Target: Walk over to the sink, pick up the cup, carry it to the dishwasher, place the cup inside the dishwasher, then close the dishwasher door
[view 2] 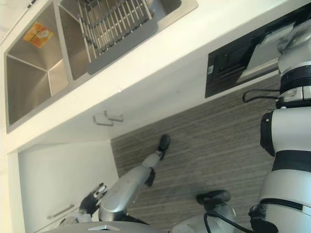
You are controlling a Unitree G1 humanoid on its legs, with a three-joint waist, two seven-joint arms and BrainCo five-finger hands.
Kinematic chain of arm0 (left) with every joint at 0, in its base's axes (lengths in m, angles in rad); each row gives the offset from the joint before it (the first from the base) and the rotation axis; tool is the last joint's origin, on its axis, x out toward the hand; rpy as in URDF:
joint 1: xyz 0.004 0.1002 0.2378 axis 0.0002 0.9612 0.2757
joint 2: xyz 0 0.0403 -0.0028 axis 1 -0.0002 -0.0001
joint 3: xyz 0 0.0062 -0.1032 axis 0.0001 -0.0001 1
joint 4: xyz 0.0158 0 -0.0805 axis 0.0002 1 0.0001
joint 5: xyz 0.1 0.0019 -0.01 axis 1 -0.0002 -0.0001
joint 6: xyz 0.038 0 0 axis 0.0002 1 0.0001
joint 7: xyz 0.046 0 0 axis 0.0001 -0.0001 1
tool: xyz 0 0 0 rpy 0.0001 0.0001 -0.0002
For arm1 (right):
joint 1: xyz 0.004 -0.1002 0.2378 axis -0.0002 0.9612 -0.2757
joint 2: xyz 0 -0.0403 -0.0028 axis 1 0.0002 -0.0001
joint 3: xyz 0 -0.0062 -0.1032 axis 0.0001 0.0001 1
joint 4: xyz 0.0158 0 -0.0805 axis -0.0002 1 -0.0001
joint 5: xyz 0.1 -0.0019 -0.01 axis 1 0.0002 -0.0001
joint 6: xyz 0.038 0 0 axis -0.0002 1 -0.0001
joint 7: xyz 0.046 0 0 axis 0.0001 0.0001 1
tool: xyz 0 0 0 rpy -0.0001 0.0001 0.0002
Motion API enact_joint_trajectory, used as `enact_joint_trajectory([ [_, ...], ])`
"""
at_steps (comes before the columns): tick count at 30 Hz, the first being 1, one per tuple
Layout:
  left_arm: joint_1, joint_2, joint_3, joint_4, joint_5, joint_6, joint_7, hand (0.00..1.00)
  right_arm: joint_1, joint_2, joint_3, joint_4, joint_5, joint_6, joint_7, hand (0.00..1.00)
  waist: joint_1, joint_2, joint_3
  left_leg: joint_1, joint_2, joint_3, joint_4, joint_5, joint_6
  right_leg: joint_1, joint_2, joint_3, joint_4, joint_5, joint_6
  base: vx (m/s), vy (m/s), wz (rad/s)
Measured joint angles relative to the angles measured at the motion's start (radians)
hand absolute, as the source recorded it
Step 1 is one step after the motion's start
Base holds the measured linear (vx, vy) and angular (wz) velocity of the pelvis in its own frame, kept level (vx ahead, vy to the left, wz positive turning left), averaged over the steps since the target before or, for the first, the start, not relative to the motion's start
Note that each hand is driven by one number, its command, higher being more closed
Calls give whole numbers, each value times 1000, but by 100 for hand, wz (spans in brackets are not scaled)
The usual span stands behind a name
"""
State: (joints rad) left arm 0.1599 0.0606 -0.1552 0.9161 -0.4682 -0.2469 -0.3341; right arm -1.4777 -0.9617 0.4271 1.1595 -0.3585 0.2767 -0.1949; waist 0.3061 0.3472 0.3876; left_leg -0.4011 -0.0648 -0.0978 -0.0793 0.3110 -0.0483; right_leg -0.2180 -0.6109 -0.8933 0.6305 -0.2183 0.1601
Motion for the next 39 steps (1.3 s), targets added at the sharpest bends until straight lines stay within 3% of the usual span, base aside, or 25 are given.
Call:
enact_joint_trajectory([
  [5, 0, 0, 18, -2, -3, -19, 15, 0, 192, 52, -205, -139, 149, -62, 2, 0, -35, -32, 24, 46, 28, 16, 0, -6, -7, 49, 44, 3, -43, 10, 1, -7, -101, -13],
  [8, -1, 1, 68, -5, -43, -19, 33, 0, 407, 135, -362, -274, 220, -161, 18, 0, -76, -67, 51, 69, 50, 41, 0, -8, -10, 74, 75, 7, -74, 22, 4, 10, -99, -14],
  [10, -1, 3, 105, -12, -59, -14, 60, 0, 585, 210, -451, -336, 261, -226, 56, 0, -102, -111, 82, 92, 66, 75, -1, -18, -13, 91, 97, 20, -94, 29, -1, -6, -58, -21],
  [13, -1, 8, 135, -23, -59, -11, 86, 0, 764, 306, -544, -379, 342, -269, 84, 0, -127, -158, 108, 114, 79, 85, -1, -26, -15, 113, 125, 29, -130, 41, -12, 4, -58, -22],
  [14, 0, 13, 166, -25, -60, -11, 94, 0, 883, 380, -597, -395, 379, -288, 91, 0, -138, -194, 113, 129, 85, 97, -1, -36, -15, 127, 139, 35, -153, 51, -14, 21, -59, -18],
  [15, 0, 16, 180, -25, -59, -11, 99, 0, 931, 411, -612, -396, 399, -301, 96, 0, -144, -209, 114, 136, 86, 98, -3, -44, -19, 138, 144, 35, -163, 56, -14, 40, -46, -17],
  [17, 12, 45, 232, -24, -60, -7, 112, 0, 1130, 549, -670, -373, 452, -348, 120, 0, -165, -283, 105, 178, 80, 109, -7, -76, -11, 186, 147, 33, -186, 66, -21, 81, -42, -2],
  [18, 21, 60, 253, -20, -58, -2, 117, 0, 1207, 606, -710, -311, 512, -369, 128, 0, -179, -314, 86, 195, 78, 124, -7, -90, -6, 205, 145, 36, -184, 81, -49, 81, -27, 7],
  [19, 22, 61, 260, -18, -57, 0, 118, 0, 1224, 618, -721, -291, 530, -372, 131, 0, -183, -317, 83, 201, 79, 126, -7, -94, -4, 211, 145, 38, -180, 90, -67, 124, 10, 23],
  [21, 35, 63, 288, 14, -22, -10, 133, 0, 1346, 688, -796, -174, 615, -407, 171, 0, -213, -335, 55, 247, 90, 127, -6, -107, 8, 218, 144, 133, -110, 180, -185, 140, 57, 34],
  [23, 58, 70, 313, 32, 11, -13, 147, 0, 1429, 751, -811, -137, 640, -432, 182, 0, -224, -372, 20, 278, 82, 126, -6, -126, 25, 213, 152, 248, -79, 242, -206, 181, 71, 34],
  [24, 60, 79, 313, 40, 24, -11, 162, 0, 1469, 790, -836, -121, 641, -445, 195, 0, -227, -390, 6, 295, 78, 113, -1, -130, 30, 207, 175, 337, -61, 225, -171, 197, -17, 54],
  [25, 59, 83, 314, 38, 34, -10, 181, 0, 1507, 842, -859, -113, 640, -451, 203, 0, -229, -397, -6, 307, 79, 65, -1, -133, 36, 207, 252, 431, -56, 128, -108, 155, -110, 58],
  [26, 53, 85, 315, 37, 39, -9, 190, 0, 1522, 862, -864, -113, 638, -452, 207, 0, -234, -407, -12, 314, 76, 45, -1, -132, 38, 213, 294, 459, -63, 82, -87, 123, -169, 82],
  [27, 37, 82, 317, 38, 49, 9, 214, 0, 1546, 890, -863, -112, 637, -447, 208, 0, -247, -411, -24, 321, 69, 6, -1, -130, 41, 221, 378, 497, -110, 4, -74, 63, -191, 86],
  [28, 16, 69, 324, 39, 66, 30, 235, 0, 1559, 903, -864, -112, 638, -439, 208, 0, -257, -413, -31, 333, 57, -30, -1, -130, 42, 226, 450, 517, -191, -50, -88, 28, -121, 81],
  [30, -25, 45, 364, 48, 92, 58, 258, 0, 1569, 914, -881, -112, 637, -419, 204, 0, -271, -434, -44, 344, 27, -44, -7, -139, 49, 243, 512, 591, -336, -36, -127, -35, -141, 88],
  [32, -61, 30, 410, 63, 108, 77, 273, 0, 1609, 951, -954, -123, 628, -407, 193, 0, -277, -443, -82, 327, 7, 91, 105, -233, 93, 276, 490, 534, -385, -35, -106, 31, -79, 102],
  [33, -67, -6, 439, 61, 112, 80, 280, 0, 1635, 959, -973, -133, 606, -413, 186, 0, -273, -413, -107, 322, 30, 222, 294, -349, 120, 296, 475, 509, -327, -11, -57, 140, 33, 87],
  [34, -67, -36, 469, 80, 122, 98, 283, 0, 1669, 958, -963, -166, 553, -422, 186, 0, -286, -378, -123, 333, 60, 242, 364, -460, 113, 271, 498, 558, -186, -11, -56, 147, 34, 85],
  [35, -70, -46, 475, 84, 125, 106, 283, 0, 1669, 965, -956, -173, 529, -429, 184, 0, -281, -365, -132, 344, 67, 223, 368, -465, 113, 233, 495, 610, -85, -8, -50, 86, 38, 90],
  [36, -64, -65, 497, 81, 129, 111, 282, 0, 1685, 975, -940, -174, 502, -441, 195, 0, -284, -347, -147, 377, 73, 187, 344, -471, 106, 213, 497, 675, -79, -53, -88, 19, -9, 58],
  [37, -56, -71, 505, 79, 130, 112, 281, 0, 1692, 975, -929, -176, 484, -451, 205, 0, -283, -357, -164, 387, 71, 177, 329, -465, 101, 220, 497, 690, -123, -54, -91, 96, -62, 57],
  [38, -43, -62, 514, 66, 129, 109, 281, 0, 1699, 989, -887, -179, 432, -472, 222, 0, -261, -405, -200, 408, 55, 176, 299, -456, 93, 216, 476, 719, -255, 53, -91, 109, -106, 35],
  [39, -44, -54, 519, 65, 129, 108, 282, 0, 1695, 993, -876, -179, 406, -478, 230, 0, -257, -421, -205, 413, 51, 173, 300, -459, 89, 220, 465, 725, -278, 77, -81, 162, -159, 35],
])
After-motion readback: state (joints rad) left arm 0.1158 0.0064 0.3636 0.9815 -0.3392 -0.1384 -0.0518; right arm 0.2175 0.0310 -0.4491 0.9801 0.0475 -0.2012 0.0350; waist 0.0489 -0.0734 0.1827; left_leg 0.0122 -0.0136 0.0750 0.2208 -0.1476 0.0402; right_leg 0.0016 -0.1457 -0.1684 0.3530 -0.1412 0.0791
